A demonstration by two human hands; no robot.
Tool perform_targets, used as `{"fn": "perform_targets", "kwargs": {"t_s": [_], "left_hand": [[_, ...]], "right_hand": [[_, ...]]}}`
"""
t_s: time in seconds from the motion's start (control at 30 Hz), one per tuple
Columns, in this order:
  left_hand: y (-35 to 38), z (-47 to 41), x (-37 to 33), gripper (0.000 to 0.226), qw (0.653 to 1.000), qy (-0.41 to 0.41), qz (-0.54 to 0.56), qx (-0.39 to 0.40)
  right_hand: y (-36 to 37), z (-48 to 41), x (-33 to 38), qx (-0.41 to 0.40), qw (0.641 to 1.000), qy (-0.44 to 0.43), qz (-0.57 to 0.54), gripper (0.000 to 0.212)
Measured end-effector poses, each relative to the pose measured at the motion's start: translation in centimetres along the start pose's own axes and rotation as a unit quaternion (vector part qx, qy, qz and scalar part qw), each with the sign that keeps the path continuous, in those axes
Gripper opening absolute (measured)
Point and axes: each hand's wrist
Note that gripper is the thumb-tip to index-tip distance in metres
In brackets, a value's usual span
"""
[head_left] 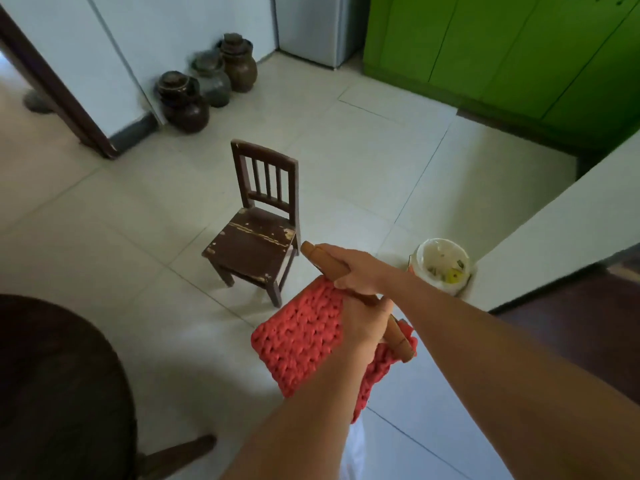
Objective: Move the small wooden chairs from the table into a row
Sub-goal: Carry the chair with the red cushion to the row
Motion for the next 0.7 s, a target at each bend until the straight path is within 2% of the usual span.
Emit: {"fn": "perform_targets", "kwargs": {"t_s": [0.17,0.27,0.47,0.57,0.7], "left_hand": [[4.1,-7.9,-1.5,0.009,0.999,0.024,0.032,-0.024],[6.2,-12.1,-1.7,0.016,0.997,0.047,-0.025,-0.062],[11.5,-20.2,-2.6,0.02,0.984,0.044,0.017,-0.173],[14.2,-24.6,-2.9,0.035,0.978,0.025,0.063,-0.199],[16.8,-29.4,-3.0,0.039,0.966,-0.007,0.032,-0.256]], "right_hand": [[-2.2,-7.6,-4.1,0.04,0.998,-0.027,-0.026,0.074],[-3.5,-10.7,-6.3,0.068,0.996,-0.041,-0.044,0.072],[-6.9,-17.7,-11.8,0.109,0.99,-0.071,-0.061,0.073],[-8.1,-21.1,-14.5,0.129,0.985,-0.101,-0.046,0.068],[-9.0,-24.8,-17.9,0.134,0.982,-0.132,-0.031,0.062]]}}
Point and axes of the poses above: each hand's wrist, its own z-axis away from the middle knuckle, its own y-axis out of the palm, x = y × z, and after that the axes turned 11 degrees about z, right-handed
